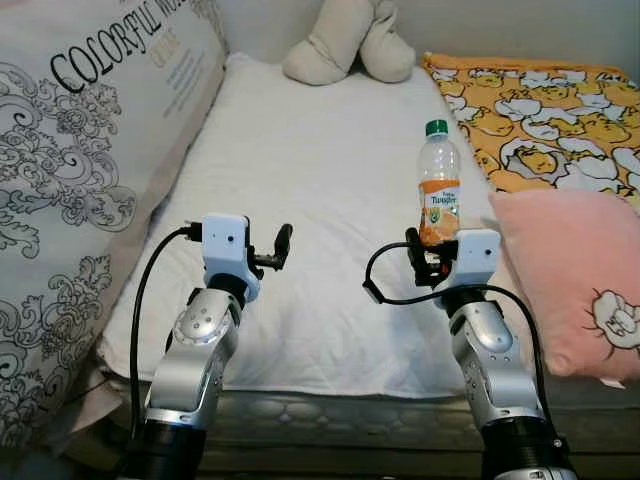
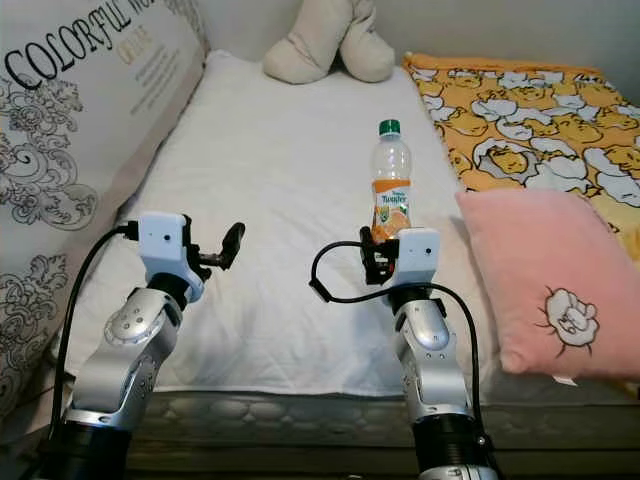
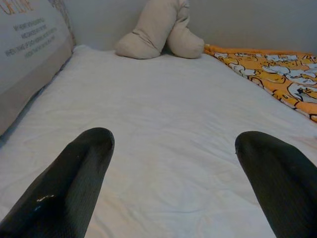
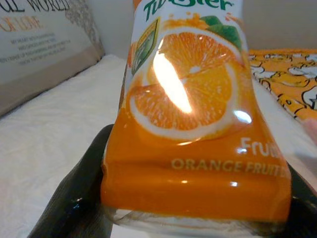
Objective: Clean up the room
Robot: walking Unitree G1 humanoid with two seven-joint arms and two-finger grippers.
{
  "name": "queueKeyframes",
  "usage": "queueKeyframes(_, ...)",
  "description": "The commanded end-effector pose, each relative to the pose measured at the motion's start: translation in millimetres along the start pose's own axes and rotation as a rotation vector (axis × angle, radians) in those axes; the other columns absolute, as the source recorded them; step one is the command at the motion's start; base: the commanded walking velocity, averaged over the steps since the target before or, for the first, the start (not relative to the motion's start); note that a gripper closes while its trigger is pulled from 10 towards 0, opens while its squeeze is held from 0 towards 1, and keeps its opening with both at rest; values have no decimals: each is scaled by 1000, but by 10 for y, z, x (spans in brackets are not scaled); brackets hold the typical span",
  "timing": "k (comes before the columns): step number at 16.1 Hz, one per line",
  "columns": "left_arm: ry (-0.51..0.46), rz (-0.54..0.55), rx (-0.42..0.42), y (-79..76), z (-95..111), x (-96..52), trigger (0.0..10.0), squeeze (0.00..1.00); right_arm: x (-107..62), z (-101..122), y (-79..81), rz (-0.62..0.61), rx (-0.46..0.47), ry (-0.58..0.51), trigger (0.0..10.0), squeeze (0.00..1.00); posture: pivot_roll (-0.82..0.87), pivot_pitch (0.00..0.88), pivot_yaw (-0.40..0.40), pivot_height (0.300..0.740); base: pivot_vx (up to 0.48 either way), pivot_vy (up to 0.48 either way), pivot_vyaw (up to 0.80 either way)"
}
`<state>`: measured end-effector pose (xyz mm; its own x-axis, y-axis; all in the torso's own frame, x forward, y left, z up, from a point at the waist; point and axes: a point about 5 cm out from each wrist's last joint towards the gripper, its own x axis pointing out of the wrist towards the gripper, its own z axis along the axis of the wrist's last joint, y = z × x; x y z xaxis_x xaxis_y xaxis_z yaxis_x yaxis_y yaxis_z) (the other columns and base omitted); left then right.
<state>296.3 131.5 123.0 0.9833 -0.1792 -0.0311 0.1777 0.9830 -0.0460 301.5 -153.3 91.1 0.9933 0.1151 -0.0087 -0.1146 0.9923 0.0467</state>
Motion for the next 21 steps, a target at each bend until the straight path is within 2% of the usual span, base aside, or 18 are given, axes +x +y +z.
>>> queueKeyframes(1,6,8,5,15,11,36,10000,0,34,28,-7,-3,3,-10,0,0,-79,0,6,740,-300,0,0)
queueKeyframes(9,2,-30,26,-52,27,50,10000,0,39,2,-20,-5,-5,-3,0,0,-85,0,15,740,-330,0,0)
queueKeyframes(11,-24,-54,33,-84,53,51,10000,0,31,-19,-17,-4,-10,3,0,0,-88,0,15,740,-142,0,0)
queueKeyframes(14,-31,-97,-10,-116,56,22,10000,0,23,-30,-28,-5,-18,7,0,0,-95,0,19,740,0,0,0)
queueKeyframes(21,-29,-174,-26,-250,16,-49,10000,0,5,-59,-72,-21,-18,12,0,0,-105,0,28,740,0,-480,0)
